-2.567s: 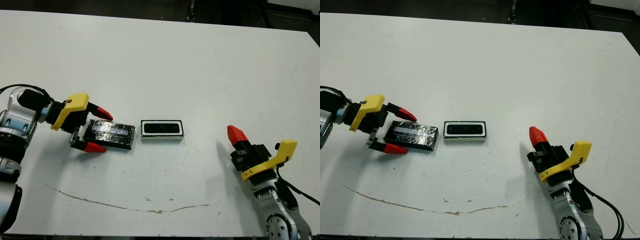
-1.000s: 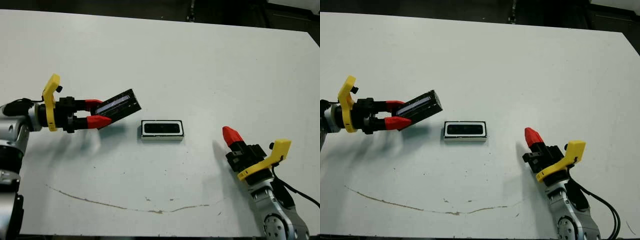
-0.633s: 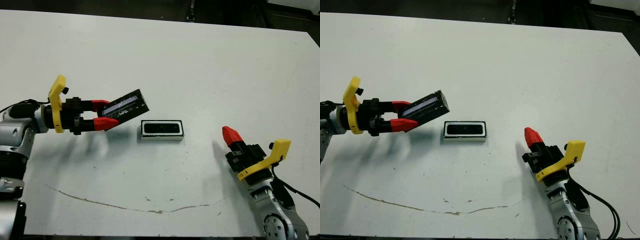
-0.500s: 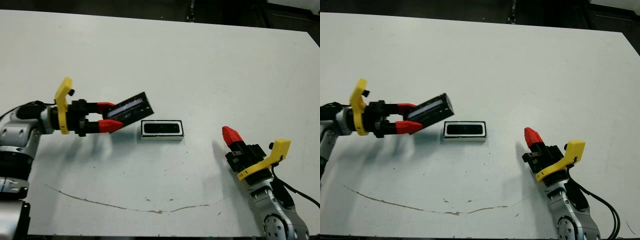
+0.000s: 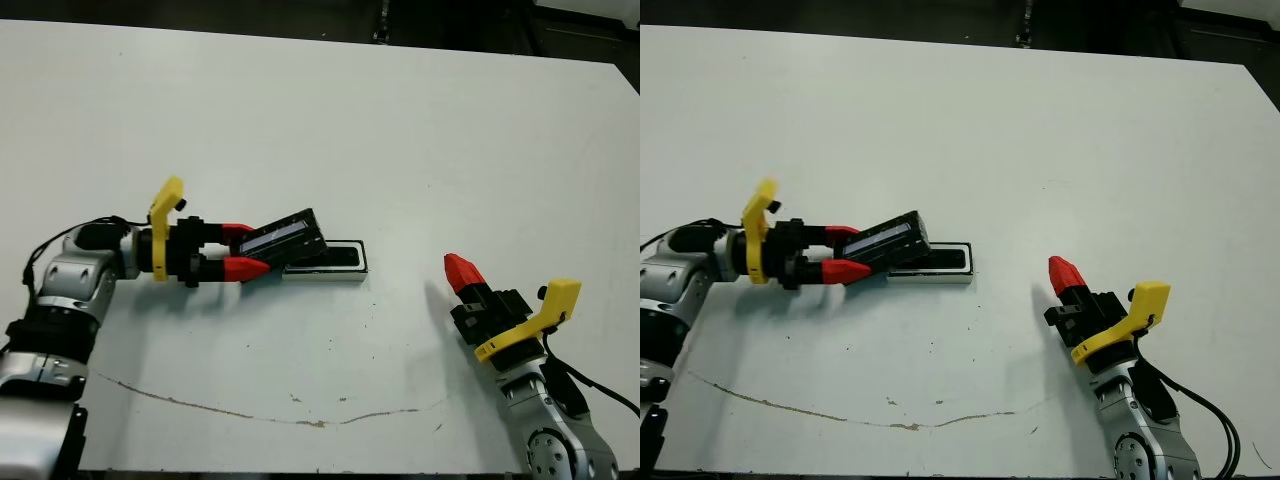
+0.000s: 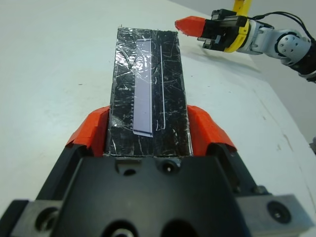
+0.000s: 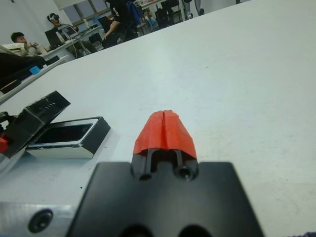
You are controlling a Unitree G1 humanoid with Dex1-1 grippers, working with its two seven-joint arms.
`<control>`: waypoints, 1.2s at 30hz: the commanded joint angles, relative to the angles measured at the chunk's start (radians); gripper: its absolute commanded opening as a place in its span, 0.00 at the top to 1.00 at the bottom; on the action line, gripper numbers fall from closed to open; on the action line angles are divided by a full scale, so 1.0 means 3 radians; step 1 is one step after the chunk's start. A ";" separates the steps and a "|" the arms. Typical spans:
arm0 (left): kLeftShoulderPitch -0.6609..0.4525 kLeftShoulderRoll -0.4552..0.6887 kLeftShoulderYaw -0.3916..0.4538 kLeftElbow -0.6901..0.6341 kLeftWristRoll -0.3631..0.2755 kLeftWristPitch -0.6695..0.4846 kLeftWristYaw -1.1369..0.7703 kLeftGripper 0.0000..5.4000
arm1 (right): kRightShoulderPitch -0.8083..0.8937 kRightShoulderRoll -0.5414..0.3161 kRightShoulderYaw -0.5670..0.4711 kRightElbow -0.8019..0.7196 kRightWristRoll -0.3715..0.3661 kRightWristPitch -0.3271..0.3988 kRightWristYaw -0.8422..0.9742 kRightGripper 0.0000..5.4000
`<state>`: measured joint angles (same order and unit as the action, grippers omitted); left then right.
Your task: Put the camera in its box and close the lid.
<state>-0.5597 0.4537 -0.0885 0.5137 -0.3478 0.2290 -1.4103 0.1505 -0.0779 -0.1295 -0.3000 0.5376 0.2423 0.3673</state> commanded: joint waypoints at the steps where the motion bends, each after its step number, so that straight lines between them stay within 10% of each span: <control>1: -0.0050 -0.0052 -0.0046 0.0054 0.0052 -0.0068 -0.0012 0.41 | 0.0056 -0.0035 -0.0009 -0.0005 -0.0019 0.0042 -0.0048 1.00; 36: -0.0387 -0.0455 -0.0550 0.0231 0.0560 -0.0397 0.0253 0.41 | 0.0059 -0.0030 -0.0003 0.0018 -0.0012 0.0037 -0.0035 1.00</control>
<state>-0.6762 0.3470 -0.2274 0.5659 -0.2021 0.1083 -1.3545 0.1552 -0.0774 -0.1259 -0.2981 0.5372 0.2509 0.3619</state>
